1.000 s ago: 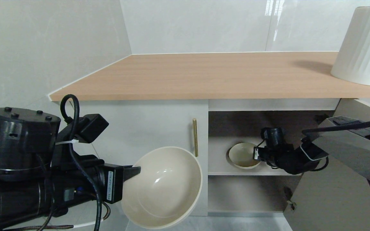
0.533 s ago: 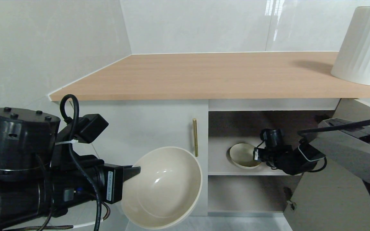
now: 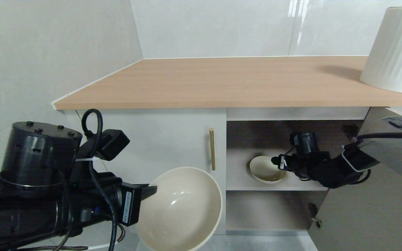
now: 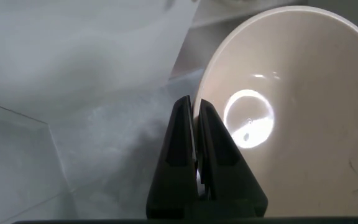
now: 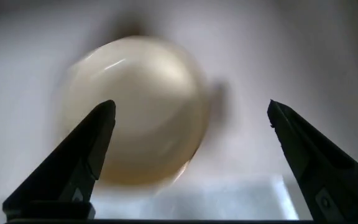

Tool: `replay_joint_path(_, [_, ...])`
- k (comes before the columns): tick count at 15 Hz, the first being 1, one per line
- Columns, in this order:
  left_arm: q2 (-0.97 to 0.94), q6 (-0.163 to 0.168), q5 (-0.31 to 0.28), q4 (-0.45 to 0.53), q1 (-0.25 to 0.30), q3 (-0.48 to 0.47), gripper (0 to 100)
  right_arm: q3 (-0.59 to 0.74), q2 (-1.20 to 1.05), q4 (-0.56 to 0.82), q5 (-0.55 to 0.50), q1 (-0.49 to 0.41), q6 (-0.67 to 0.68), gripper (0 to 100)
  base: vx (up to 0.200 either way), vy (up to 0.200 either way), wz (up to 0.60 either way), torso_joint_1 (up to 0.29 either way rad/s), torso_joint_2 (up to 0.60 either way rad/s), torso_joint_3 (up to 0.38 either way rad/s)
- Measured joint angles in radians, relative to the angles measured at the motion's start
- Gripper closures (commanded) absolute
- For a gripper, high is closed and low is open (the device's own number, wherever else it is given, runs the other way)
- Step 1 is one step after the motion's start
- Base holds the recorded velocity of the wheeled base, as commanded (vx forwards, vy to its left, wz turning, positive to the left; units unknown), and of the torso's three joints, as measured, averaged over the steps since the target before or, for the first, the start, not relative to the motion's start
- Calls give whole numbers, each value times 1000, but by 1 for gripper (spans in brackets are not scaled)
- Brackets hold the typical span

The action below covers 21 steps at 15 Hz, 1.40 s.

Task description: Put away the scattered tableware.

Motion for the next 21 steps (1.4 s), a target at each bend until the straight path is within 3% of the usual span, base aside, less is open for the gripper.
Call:
replay_joint_path(4, [102, 20, 9, -32, -76, 7, 100, 152, -254, 148, 91, 113, 0, 0, 0, 0, 0, 0, 0, 0])
replay_joint_path(10, [243, 17, 77, -72, -153, 10, 100, 186, -590, 510, 365, 271, -2, 0, 0, 0, 0, 0, 0, 0])
replay_joint_path(12, [270, 14, 88, -137, -174, 27, 100, 186, -627, 534, 371, 327, -3, 0, 0, 0, 0, 0, 0, 0])
replay_joint_path(21, [298, 8, 91, -196, -193, 47, 100, 193, -550, 570, 346, 451, -16, 0, 0, 0, 0, 0, 0, 0])
